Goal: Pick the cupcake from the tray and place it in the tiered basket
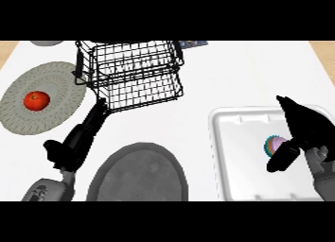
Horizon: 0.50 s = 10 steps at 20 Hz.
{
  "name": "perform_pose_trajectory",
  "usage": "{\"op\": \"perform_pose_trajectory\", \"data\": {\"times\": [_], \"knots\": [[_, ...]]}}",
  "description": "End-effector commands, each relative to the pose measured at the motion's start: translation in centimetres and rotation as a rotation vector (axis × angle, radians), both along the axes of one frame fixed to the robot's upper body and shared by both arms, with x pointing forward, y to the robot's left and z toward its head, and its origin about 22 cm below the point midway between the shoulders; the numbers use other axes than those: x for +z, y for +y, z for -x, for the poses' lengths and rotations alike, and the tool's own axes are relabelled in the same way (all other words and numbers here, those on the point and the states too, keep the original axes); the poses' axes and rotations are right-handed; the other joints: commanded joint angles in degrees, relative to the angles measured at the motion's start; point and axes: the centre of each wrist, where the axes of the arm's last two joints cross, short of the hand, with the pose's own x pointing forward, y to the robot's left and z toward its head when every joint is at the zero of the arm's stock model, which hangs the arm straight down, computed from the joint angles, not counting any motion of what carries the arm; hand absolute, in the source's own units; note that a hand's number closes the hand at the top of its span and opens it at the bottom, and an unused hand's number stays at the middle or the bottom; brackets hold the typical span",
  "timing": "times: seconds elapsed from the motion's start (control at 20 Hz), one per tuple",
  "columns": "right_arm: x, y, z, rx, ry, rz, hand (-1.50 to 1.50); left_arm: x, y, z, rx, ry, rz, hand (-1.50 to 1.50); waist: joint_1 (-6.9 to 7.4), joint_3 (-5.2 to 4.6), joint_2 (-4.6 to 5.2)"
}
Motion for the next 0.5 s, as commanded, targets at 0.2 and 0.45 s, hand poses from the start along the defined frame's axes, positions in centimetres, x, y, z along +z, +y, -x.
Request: {"op": "perform_pose_trajectory", "data": {"times": [0.2, 0.45], "knots": [[-3.1, -0.3, 0.3, -0.164, 0.076, 0.062, -1.50, -0.1, -0.4, -0.6, -0.002, -0.005, -0.015, 0.00, -0.15, 0.00, 0.12], [-4.0, -1.1, 1.0, -0.210, 0.090, 0.058, -1.50, 0.2, -0.7, 0.7, 0.011, 0.004, -0.008, 0.00, 0.04, 0.01, 0.02]]}}
